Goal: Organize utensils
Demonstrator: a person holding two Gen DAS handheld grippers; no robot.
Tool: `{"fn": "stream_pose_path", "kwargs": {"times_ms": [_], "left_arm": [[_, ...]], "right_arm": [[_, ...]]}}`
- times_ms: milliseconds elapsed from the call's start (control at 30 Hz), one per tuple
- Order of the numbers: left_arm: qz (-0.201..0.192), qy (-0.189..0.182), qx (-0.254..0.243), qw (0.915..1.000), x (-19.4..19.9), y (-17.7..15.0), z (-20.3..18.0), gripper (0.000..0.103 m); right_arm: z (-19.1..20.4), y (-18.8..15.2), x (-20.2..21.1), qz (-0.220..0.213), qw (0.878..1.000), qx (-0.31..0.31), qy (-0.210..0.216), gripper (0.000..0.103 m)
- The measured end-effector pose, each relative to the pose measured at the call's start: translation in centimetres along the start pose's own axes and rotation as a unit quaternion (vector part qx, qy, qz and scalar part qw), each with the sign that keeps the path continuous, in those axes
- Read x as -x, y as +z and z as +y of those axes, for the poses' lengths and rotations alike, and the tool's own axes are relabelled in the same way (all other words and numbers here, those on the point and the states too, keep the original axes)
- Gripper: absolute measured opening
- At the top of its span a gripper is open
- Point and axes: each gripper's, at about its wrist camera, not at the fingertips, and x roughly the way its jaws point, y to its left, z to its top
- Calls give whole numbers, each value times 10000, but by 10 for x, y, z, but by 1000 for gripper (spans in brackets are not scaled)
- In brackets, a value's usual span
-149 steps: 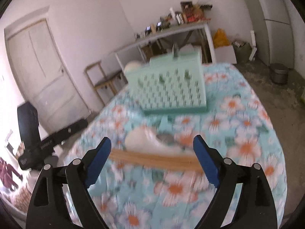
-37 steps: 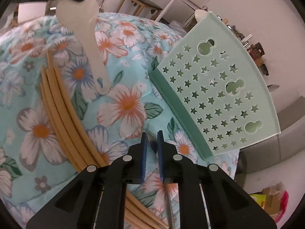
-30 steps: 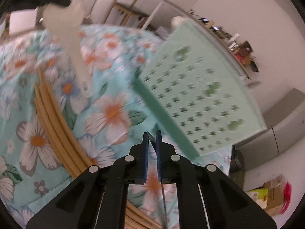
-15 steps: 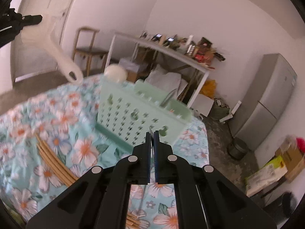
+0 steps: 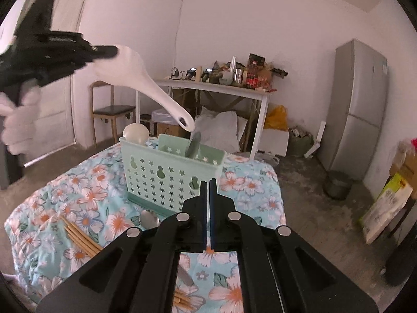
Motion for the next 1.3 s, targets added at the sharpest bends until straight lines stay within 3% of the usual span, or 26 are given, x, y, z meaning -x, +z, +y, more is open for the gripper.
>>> {"fn": "stream_pose_path", "kwargs": {"times_ms": [200, 367, 433, 467, 500, 533, 600, 833, 900, 967, 1167, 1300], "left_arm": [[253, 352, -528, 9977, -40, -8, -26, 2], [390, 685, -1154, 9902, -66, -19, -44, 2], [566, 580, -1196, 9895, -76, -23, -48, 2], [676, 483, -1133, 9901, -81, -25, -47, 3], [721, 413, -1062, 9909, -82, -26, -46, 14], [729, 307, -952, 9923, -81, -27, -44, 35], [565, 239, -803, 9949, -74, -26, -40, 49], [241, 276, -580, 9976, -34, -27, -18, 59], [218, 365, -449, 9981, -18, -34, -5, 63], [271, 483, -276, 9981, -3, -45, 12, 65], [781, 845, 459, 9923, 26, -94, 67, 68], [1008, 1039, 854, 9858, 43, -126, 99, 68]], "right_arm": [[-9, -12, -6, 102, 9998, -166, 89, 2], [-13, -15, -8, 122, 9995, -245, 147, 2], [-16, -16, -8, 150, 9992, -317, 193, 2], [-18, -17, -9, 181, 9990, -359, 213, 2], [-18, -18, -10, 209, 9989, -373, 211, 2], [-19, -19, -10, 241, 9988, -379, 205, 2], [-19, -20, -12, 309, 9985, -392, 239, 2], [-1, -18, -25, 511, 9963, -338, 597, 6], [7, -17, -30, 563, 9952, -261, 756, 26], [18, -15, -40, 684, 9920, -162, 1045, 35], [35, -16, -96, 1431, 9695, -399, 1950, 36], [51, -26, -136, 2026, 9577, -339, 2018, 36]]}}
